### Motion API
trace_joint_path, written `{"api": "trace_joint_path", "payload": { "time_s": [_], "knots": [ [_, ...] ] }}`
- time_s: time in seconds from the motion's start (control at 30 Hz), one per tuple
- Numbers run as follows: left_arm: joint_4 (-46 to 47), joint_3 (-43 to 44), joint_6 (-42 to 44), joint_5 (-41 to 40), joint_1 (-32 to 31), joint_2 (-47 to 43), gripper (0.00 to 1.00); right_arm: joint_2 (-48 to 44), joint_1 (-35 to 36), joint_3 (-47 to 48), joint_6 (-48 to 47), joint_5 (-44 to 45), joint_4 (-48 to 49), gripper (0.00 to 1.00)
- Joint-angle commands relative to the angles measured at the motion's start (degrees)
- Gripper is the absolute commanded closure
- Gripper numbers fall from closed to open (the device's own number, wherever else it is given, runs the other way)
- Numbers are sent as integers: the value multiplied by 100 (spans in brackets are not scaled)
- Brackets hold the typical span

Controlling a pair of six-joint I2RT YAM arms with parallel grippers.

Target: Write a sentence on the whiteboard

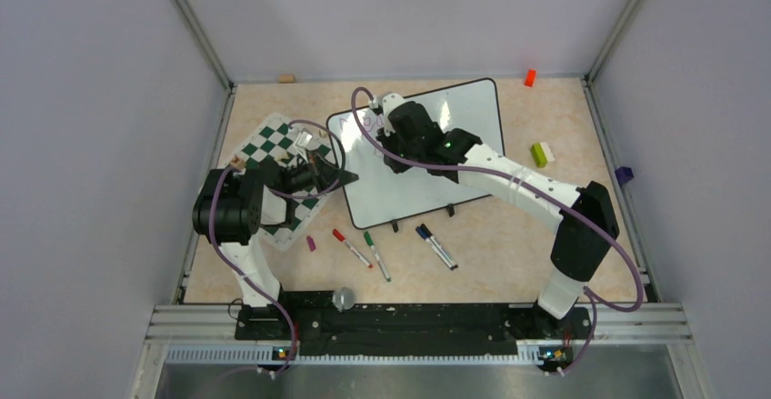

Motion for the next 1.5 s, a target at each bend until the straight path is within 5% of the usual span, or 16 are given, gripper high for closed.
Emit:
{"api": "trace_joint_path", "payload": {
  "time_s": [0.0,0.87,1.47],
  "knots": [
    [550,-88,433,526,-36,-11,100,78,-30,276,3,386,0,100],
    [555,-93,448,527,-36,-14,100,319,-263,824,-80,538,-104,100],
    [555,-84,432,523,-33,0,100,17,-328,332,90,648,-246,100]
  ]
}}
